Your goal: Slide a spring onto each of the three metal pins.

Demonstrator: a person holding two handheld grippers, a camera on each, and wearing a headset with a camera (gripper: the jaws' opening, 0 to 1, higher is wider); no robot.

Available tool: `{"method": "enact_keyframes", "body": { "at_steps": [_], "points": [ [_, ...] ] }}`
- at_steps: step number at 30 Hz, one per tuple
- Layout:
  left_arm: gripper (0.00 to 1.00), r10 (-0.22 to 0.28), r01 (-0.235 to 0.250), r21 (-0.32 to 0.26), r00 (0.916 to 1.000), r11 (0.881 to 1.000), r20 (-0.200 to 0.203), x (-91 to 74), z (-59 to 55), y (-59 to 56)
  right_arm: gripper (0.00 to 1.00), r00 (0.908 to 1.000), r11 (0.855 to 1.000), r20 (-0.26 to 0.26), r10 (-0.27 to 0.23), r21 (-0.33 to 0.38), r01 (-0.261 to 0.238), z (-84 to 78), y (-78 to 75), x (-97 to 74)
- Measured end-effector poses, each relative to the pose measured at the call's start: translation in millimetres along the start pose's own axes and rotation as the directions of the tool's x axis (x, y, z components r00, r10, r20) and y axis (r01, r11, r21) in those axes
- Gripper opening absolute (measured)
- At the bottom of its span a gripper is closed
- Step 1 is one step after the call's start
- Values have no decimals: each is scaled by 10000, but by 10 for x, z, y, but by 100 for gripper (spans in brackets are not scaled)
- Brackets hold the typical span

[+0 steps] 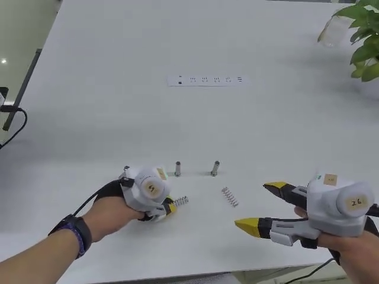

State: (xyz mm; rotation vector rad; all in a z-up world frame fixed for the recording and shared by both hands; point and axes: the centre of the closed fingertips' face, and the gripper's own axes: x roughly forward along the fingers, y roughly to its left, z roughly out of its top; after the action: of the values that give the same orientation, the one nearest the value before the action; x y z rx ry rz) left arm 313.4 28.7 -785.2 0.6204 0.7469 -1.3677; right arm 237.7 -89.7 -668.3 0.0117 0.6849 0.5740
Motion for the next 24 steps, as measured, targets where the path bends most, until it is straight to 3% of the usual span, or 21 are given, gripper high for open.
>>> {"method": "enact_keyframes", "body": {
  "at_steps": [9,24],
  "points": [
    [2,232,-228,-232,9996,9995,180,-133,-11,56,68,9999,9998,15,158,101,-158,-30,33,58],
    [2,490,-485,-145,9981,9987,371,-357,-23,66,63,9986,9986,88,516,76,-516,-33,105,139]
  ]
}}
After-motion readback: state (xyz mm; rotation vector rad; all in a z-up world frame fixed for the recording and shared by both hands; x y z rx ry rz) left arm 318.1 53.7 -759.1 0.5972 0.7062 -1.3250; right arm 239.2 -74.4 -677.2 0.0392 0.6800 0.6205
